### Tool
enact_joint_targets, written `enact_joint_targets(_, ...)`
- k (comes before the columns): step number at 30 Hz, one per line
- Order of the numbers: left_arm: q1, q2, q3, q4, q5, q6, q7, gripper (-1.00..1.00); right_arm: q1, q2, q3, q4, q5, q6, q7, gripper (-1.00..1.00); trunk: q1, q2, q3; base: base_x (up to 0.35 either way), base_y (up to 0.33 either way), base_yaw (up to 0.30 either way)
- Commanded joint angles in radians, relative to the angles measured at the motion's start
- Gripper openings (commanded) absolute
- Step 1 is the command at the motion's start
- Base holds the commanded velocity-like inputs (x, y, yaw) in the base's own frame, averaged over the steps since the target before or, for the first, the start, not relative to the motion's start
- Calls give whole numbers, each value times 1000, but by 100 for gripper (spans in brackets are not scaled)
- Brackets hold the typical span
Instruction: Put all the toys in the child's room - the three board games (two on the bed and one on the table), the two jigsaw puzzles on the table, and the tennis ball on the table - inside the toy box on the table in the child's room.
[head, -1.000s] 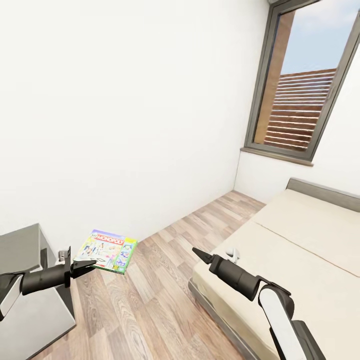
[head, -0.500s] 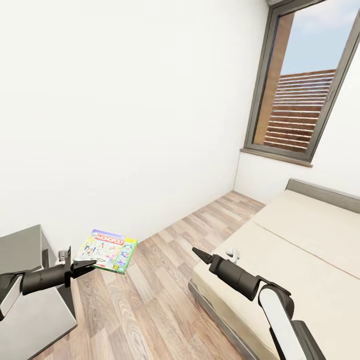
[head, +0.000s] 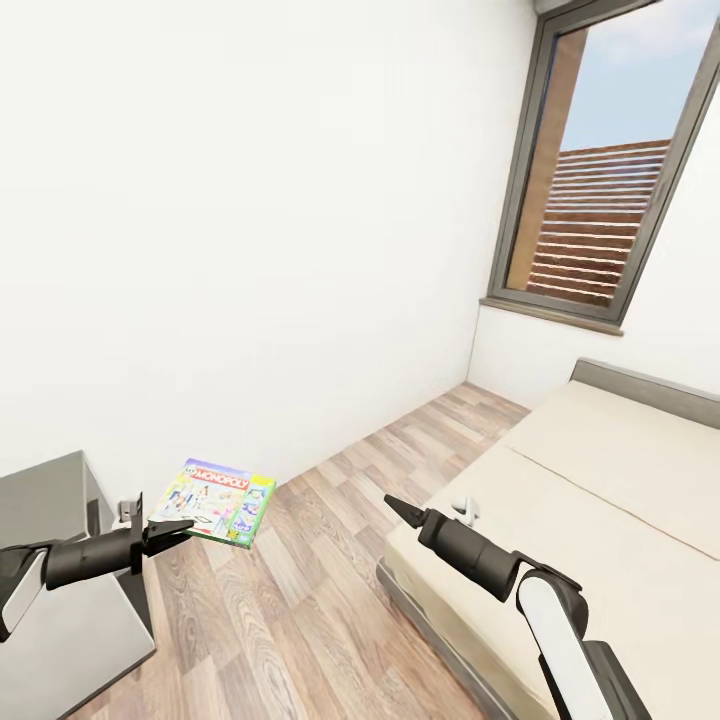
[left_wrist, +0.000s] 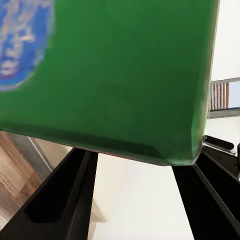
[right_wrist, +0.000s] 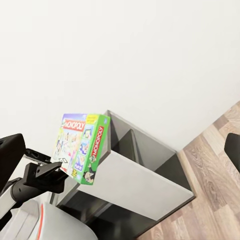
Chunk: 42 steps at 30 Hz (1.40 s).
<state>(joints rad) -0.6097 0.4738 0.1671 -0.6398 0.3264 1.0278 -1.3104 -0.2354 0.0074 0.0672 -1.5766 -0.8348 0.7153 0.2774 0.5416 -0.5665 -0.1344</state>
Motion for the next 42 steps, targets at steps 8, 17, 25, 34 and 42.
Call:
enact_joint_targets(8,-1,0,0,-2,2,8,-3,-100,-1,0,-4,-1,0,4,2,100,-30,55,23,0,0,1)
enact_joint_targets(17,-1,0,0,-3,2,8,-3,-100,-1,1,-9,-2,0,4,2,100,-65,118,54,0,0,203)
enact_joint_targets(25,-1,-2,0,-3,2,8,-3,-100,-1,0,-9,-2,0,4,3,100,-92,166,78,0,0,186)
enact_joint_targets(34,-1,-3,0,-3,2,8,-3,-100,-1,0,-9,-2,0,4,3,100,-92,166,78,0,0,10)
enact_joint_targets(42,-1,-3,0,-3,2,7,-3,-100,-1,0,-9,-2,0,4,3,100,-92,166,78,0,0,62)
